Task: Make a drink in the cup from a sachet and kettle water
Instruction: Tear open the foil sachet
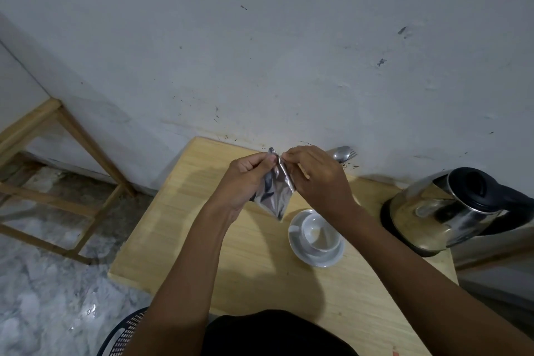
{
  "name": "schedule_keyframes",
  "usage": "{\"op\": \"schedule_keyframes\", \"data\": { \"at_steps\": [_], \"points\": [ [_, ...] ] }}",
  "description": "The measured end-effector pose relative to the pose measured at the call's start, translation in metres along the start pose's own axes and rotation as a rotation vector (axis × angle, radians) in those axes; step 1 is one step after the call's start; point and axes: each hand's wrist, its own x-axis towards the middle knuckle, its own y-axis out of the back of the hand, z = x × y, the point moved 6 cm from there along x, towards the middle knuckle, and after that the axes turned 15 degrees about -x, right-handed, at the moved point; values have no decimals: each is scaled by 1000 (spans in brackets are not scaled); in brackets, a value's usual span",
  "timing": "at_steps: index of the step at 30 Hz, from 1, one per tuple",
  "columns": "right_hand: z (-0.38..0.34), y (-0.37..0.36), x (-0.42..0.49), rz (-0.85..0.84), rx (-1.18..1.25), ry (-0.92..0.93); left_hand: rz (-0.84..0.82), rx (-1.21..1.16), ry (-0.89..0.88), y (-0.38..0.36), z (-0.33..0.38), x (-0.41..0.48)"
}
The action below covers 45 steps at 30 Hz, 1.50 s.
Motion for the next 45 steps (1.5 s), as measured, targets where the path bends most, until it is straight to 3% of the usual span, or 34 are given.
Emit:
{"op": "schedule_keyframes", "data": {
  "at_steps": [5, 13, 16, 22, 27, 31, 38, 45],
  "points": [
    [26, -13, 14, -566, 407, -352, -23, 372, -162, 2, 21, -5],
    [30, -15, 29, -780, 350, -227, -41, 609, -227, -5, 33, -6],
    [26, -15, 32, -716, 283, -147, -9, 481, -212, -4, 29, -5],
    [11, -16, 21, -359, 147, 39, 76, 149, -76, 0, 17, -4],
    [7, -14, 15, -153, 46, 107, 134, -127, 51, -3, 4, -2],
    [4, -11, 11, -37, 7, 90, 101, -178, 79, -6, 1, -4],
    [6, -11, 15, -110, 111, -4, -81, -35, 131, 5, 10, -11],
    [3, -13, 21, -198, 168, 10, -112, 72, 65, 16, 20, -3]
  ]
}}
